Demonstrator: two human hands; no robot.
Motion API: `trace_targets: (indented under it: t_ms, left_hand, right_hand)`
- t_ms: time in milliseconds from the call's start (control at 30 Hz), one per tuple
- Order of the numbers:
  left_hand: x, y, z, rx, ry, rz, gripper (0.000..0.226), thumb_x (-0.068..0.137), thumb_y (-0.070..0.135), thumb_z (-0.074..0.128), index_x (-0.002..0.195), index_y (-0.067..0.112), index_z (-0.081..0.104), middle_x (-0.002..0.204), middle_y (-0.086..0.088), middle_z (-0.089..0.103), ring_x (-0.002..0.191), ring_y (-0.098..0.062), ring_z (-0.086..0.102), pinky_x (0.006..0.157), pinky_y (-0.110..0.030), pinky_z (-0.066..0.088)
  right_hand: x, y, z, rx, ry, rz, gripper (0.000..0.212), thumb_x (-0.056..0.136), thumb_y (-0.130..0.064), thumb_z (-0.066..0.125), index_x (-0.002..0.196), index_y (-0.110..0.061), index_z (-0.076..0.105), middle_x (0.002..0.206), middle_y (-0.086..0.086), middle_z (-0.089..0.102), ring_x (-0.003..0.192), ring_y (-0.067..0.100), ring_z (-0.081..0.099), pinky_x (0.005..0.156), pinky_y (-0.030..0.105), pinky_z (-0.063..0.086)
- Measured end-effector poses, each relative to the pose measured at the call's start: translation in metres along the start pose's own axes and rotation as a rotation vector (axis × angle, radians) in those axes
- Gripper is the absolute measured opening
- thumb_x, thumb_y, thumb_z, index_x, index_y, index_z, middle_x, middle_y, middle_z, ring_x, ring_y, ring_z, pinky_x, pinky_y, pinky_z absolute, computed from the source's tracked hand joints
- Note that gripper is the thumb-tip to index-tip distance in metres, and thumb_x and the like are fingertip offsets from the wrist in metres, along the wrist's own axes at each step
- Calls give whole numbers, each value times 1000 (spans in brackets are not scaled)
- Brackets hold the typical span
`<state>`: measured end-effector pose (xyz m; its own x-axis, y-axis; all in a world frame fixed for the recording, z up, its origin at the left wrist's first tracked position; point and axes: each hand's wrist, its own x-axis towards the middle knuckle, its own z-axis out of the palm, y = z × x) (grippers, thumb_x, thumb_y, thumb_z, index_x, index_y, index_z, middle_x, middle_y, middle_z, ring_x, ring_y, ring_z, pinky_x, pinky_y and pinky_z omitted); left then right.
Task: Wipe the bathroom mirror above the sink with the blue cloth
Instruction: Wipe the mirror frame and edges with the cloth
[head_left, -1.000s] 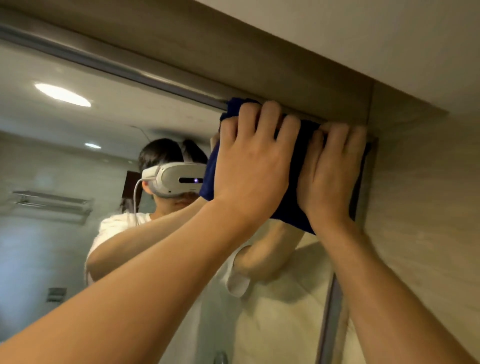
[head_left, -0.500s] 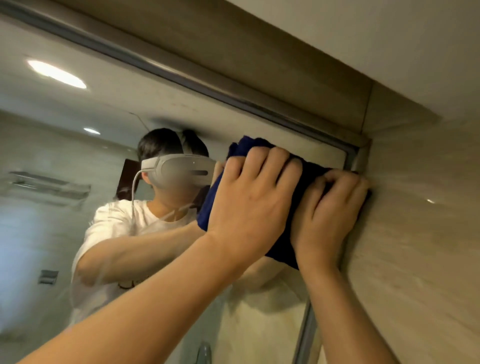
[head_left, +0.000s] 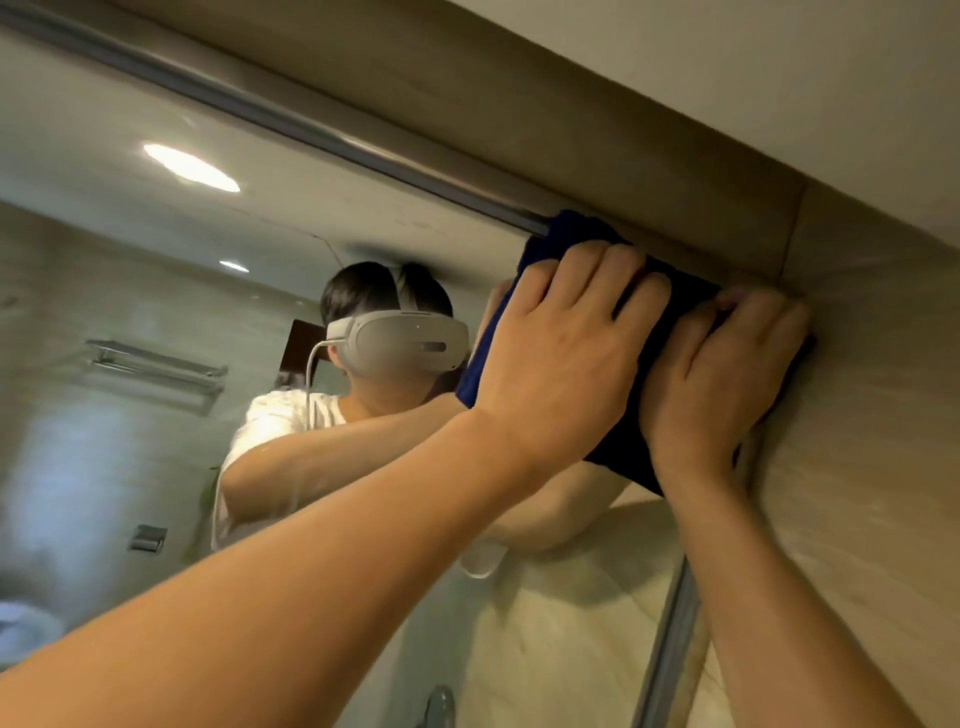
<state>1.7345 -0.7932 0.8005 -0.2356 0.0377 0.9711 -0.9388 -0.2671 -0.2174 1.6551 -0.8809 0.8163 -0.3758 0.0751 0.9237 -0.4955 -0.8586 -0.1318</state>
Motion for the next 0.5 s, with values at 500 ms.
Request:
trace_targets:
  t_ms: [500]
  left_hand:
    - [-31,-122,-73,121,57,-33,34,88,23,54,119,13,65,120,-7,62,111,-27,50,83,-35,34]
  right_hand:
    - [-41,-140,26,95,25,-66,16,93,-12,48,90,2,56,97,24,55,85,37,52,69,35,31]
